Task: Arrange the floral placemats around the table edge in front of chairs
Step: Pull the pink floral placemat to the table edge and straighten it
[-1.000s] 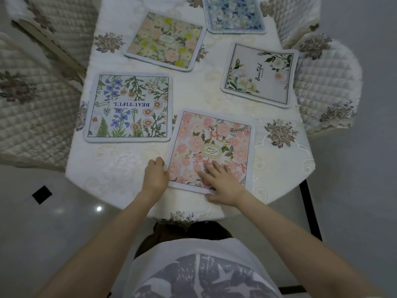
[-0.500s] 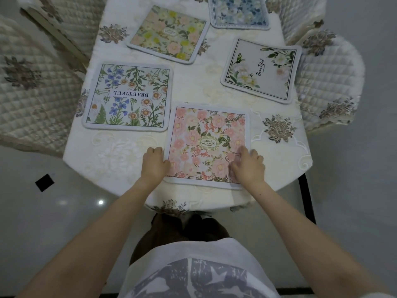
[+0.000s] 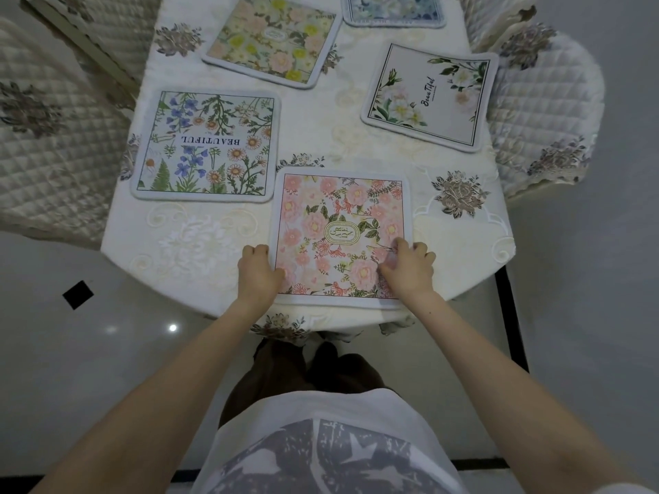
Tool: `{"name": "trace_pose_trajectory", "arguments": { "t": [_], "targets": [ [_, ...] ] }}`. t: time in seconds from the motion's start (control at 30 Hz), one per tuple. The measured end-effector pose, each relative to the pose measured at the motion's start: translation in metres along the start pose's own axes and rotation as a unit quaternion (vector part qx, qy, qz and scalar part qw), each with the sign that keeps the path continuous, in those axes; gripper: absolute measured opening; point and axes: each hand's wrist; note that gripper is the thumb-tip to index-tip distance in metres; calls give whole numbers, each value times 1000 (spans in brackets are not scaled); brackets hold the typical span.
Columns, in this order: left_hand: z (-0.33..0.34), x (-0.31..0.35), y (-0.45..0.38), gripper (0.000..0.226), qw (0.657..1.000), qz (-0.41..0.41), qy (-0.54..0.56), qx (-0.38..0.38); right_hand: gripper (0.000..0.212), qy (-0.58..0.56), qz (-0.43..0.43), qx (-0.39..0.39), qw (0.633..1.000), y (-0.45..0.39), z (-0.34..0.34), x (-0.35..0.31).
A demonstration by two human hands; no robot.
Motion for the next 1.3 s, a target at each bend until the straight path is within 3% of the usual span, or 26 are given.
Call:
{"name": "trace_pose_trajectory", "arguments": {
  "t": [0.47,0.53,0.6,0.77,1.1,1.3],
  "targets": [
    [6,-7,38,36,1000,5,-14,-8,51,35,-27,9,999,25,-1,14],
    [6,-5,37,38,997,51,-59,3,51,54,-52,19,997,26,-2,13],
    [8,-5,36,54,985,127,-119,1,57,77,-100,31,991,28,1,12],
    [20,-7,32,65,946,243,-197,-79,60,92,-216,-1,972,38,22,4],
    [12,-6,26,62,939,264,-194,-101,53,91,-232,-32,968,41,28,-15],
    [-22,-5,-5,60,955,244,-158,-60,56,58,-242,-12,968,22,14,-59]
  ]
}}
Point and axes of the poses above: each hand's wrist, its own y-axis away from the middle knuckle, its own z-axis out of the palm, x = y × z, and after that the axes turned 5 degrees about x, right-handed
